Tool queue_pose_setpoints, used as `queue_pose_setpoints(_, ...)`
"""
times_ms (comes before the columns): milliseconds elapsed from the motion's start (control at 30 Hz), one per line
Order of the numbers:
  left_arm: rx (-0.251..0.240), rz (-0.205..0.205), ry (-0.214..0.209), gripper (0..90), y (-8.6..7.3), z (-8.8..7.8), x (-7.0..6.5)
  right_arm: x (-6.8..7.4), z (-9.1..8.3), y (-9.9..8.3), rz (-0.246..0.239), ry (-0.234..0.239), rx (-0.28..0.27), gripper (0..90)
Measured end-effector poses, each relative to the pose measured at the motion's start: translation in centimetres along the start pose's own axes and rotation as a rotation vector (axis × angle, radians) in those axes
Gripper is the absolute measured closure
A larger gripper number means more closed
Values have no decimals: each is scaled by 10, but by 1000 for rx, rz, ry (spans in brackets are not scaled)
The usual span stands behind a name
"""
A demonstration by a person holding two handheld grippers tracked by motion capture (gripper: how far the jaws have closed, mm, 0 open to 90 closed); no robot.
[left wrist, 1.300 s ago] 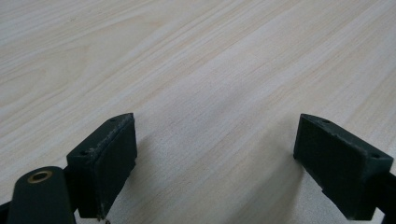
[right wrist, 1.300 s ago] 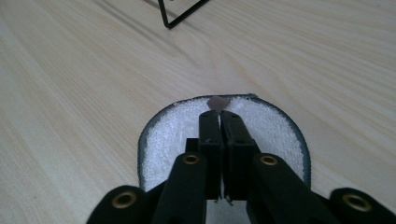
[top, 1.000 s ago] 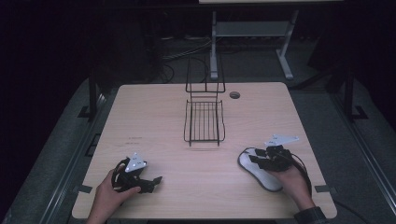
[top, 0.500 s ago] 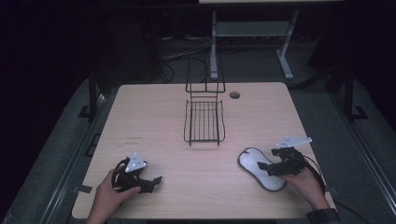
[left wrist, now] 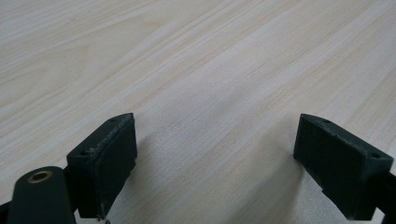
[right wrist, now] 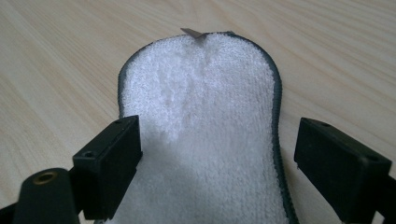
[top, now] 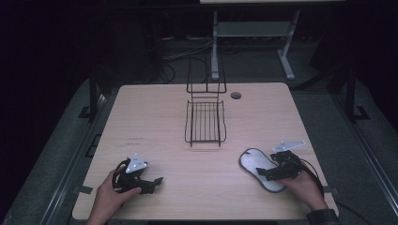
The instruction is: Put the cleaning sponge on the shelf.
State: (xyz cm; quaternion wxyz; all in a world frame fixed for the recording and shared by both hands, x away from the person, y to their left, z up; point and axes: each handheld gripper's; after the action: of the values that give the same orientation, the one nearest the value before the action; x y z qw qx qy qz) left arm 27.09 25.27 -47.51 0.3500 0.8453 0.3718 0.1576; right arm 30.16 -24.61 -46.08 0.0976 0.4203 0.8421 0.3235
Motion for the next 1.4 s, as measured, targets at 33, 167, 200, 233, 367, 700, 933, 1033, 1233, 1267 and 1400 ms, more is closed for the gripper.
queue_pose_setpoints(33, 0, 0, 0, 124, 0, 0, 0, 0, 0, 0, 0, 0, 0, 144)
queue_pose_setpoints(167, -1, 0, 0, 124, 0, 0, 0, 1, 1, 0, -3, -3, 6, 145)
queue_pose_setpoints(200, -2, -1, 0, 124, 0, 0, 0, 2, 3, 0, -6, -2, 17, 145)
queue_pose_setpoints(233, -2, -1, 0, 124, 0, 0, 0, 2, 3, 0, -6, -2, 17, 145)
queue_pose_setpoints(367, -2, 0, 0, 124, 0, 0, 0, 4, 5, 0, -12, -4, 37, 146)
queue_pose_setpoints(700, -2, -1, 0, 124, 0, 0, 0, 3, 5, 0, -12, 39, 43, 238)
queue_pose_setpoints(933, -2, 0, 0, 124, 0, 0, 0, 2, 3, 0, -14, 44, 40, 264)
queue_pose_setpoints(1033, -2, -1, 0, 124, 0, 0, 0, 4, 2, 1, -20, 31, 42, 272)
queue_pose_setpoints(1233, -2, -1, 0, 124, 0, 0, 0, 3, -2, 1, -25, 11, 33, 294)
queue_pose_setpoints(1267, -1, 0, 0, 124, 0, 0, 0, 2, -3, 2, -26, 11, 31, 307)
queue_pose_setpoints(1400, -2, -1, 0, 124, 0, 0, 0, 1, -8, 2, -10, 4, 8, 358)
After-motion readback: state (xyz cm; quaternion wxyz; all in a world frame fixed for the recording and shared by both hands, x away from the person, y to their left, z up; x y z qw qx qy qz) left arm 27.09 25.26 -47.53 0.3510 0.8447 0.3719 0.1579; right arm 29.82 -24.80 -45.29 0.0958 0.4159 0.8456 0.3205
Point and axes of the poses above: each handheld gripper's, and its own axes: z roughly forward along the jaws, y roughly out of its top, x roughly to its left, and after that the axes turned 1 degree about x, right-handed
